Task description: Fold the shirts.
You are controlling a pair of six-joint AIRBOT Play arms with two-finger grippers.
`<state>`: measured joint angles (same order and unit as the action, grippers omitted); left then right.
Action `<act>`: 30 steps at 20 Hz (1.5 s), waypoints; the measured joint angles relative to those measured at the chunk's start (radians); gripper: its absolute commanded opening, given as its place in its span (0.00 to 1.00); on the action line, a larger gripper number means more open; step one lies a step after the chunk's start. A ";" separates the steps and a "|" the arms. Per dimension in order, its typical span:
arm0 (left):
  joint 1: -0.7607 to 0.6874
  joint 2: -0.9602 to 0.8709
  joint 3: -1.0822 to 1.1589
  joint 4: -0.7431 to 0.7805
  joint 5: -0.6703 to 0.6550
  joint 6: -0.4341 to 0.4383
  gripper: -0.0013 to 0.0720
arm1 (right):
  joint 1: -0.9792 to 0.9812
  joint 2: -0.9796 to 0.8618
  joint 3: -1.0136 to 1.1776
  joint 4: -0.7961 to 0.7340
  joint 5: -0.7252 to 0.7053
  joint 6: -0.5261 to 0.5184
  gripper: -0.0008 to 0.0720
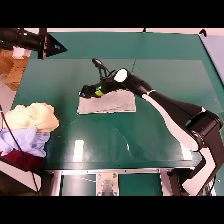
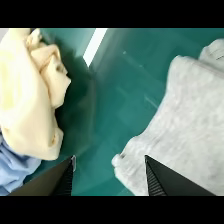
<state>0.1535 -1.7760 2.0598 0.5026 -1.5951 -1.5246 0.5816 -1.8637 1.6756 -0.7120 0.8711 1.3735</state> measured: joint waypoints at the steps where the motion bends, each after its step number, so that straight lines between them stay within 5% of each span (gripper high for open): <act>1: 0.001 0.002 0.000 -0.003 -0.007 0.003 0.05 | -0.032 0.012 0.014 -0.031 0.029 0.034 0.68; 9: 0.006 0.003 0.000 -0.001 -0.025 0.013 0.05 | -0.451 0.188 -0.104 -0.290 0.325 0.192 0.70; 18: 0.005 0.003 0.000 -0.002 -0.026 0.013 0.05 | -0.583 0.118 -0.456 0.035 0.241 -0.042 0.69; 20: -0.002 0.003 0.000 -0.002 -0.031 0.011 0.05 | -0.551 0.075 -0.448 0.115 0.235 -0.078 0.55; 22: -0.013 0.003 0.000 -0.002 -0.035 0.007 0.05 | -0.517 0.039 -0.427 0.142 0.224 -0.097 0.14; 23: -0.018 0.003 0.000 -0.003 -0.037 0.007 0.05 | -0.506 0.027 -0.414 0.146 0.221 -0.101 0.03; 30: -0.029 0.003 0.000 -0.002 -0.061 0.008 0.05 | -0.633 0.141 -0.285 0.055 0.253 -0.028 0.03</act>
<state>0.1242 -1.7729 2.0598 0.5011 -1.6558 -1.5169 -0.0513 -1.7229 1.3907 -0.6571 1.1240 1.3457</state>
